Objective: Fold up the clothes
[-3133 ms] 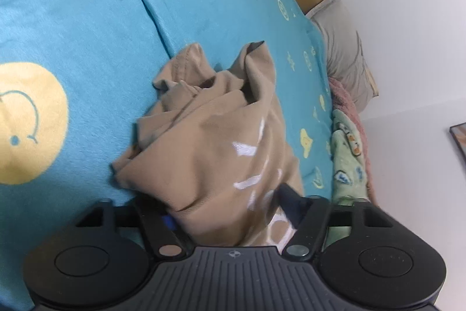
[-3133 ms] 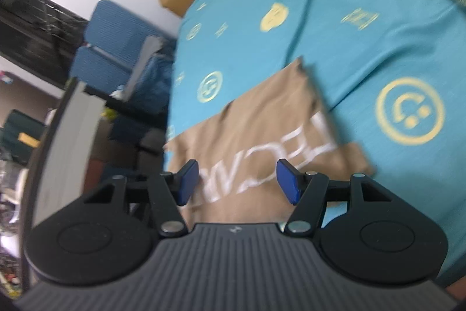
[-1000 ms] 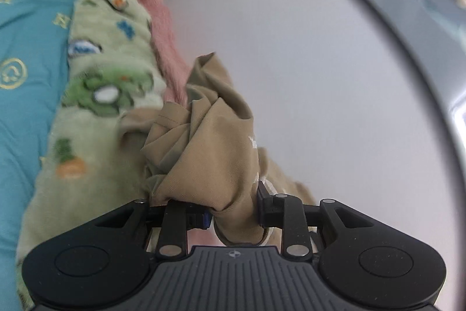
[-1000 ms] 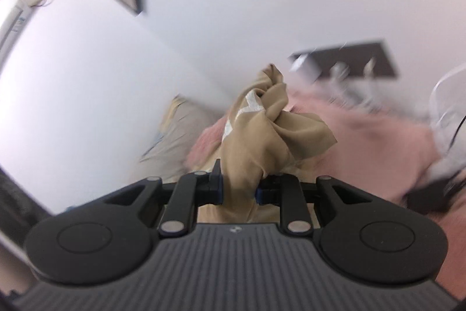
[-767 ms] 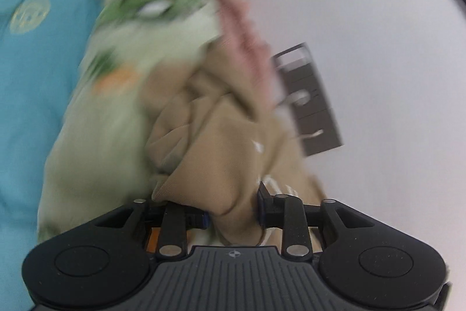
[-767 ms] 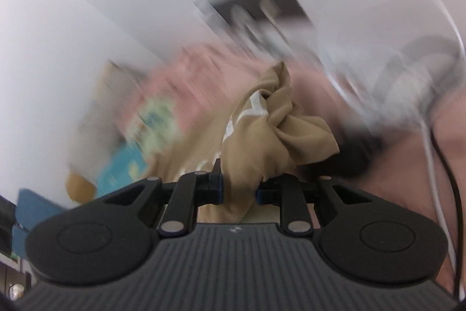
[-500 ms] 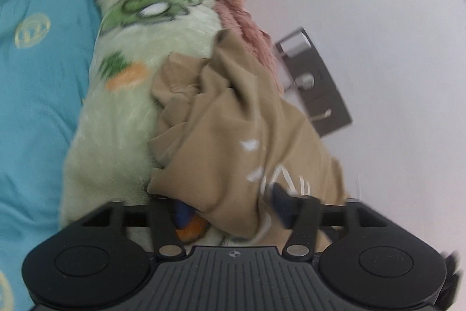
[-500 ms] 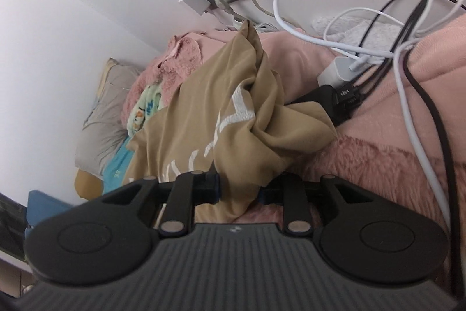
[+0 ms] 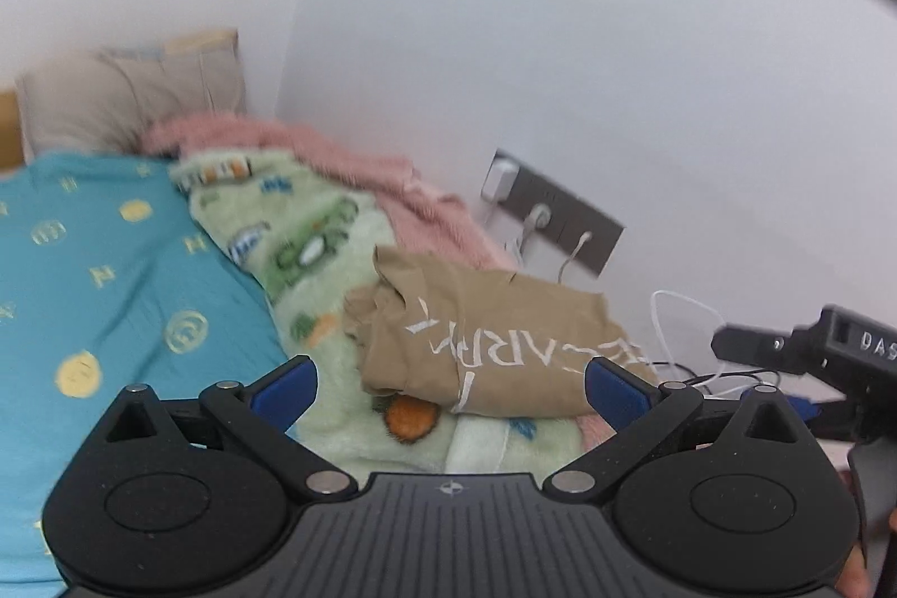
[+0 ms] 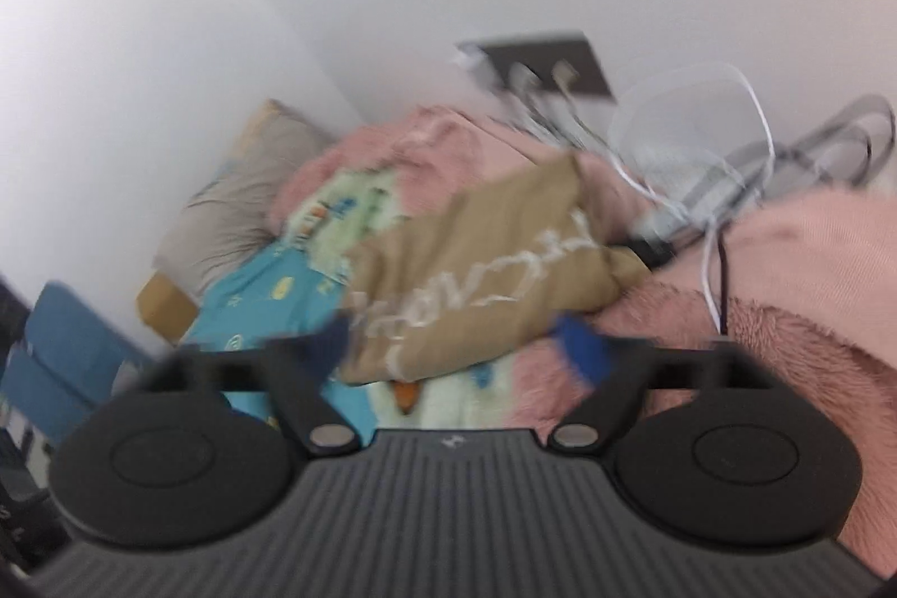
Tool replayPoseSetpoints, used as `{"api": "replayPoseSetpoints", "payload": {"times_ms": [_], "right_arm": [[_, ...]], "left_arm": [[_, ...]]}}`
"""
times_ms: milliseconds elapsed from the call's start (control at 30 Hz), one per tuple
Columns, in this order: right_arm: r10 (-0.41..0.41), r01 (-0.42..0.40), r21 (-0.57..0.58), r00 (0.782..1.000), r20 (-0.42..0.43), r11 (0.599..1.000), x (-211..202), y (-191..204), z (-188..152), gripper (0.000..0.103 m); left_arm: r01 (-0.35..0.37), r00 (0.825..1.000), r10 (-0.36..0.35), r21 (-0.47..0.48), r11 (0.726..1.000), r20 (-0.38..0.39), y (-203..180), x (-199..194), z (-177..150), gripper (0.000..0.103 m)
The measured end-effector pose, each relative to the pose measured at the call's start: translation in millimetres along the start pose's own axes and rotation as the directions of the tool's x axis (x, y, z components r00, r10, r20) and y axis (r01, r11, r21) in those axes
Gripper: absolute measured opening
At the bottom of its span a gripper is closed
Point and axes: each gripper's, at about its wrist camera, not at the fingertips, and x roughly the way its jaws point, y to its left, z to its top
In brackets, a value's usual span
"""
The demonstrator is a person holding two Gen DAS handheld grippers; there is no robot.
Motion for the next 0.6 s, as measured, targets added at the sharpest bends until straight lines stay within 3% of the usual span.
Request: {"api": "replayPoseSetpoints", "payload": {"times_ms": [233, 433, 600], "right_arm": [[0.018, 0.007, -0.205, 0.992, 0.122, 0.979, -69.2, 46.5, -40.0, 0.094], [0.04, 0.031, -0.307, 0.975, 0.22, 0.951, -115.2, 64.7, -78.5, 0.094], [0.053, 0.048, -0.359, 0.962, 0.268, 0.932, -136.1, 75.9, -110.8, 0.094]], "left_arm": [[-0.066, 0.986, 0.058, 0.042, 0.997, 0.154, -14.1, -104.4, -28.2, 0.103], [-0.175, 0.953, 0.142, 0.106, 0.979, 0.267, -18.7, -167.1, -59.3, 0.103], [-0.16, 0.948, 0.126, 0.096, 0.982, 0.291, -11.3, -194.7, -84.3, 0.103]]}}
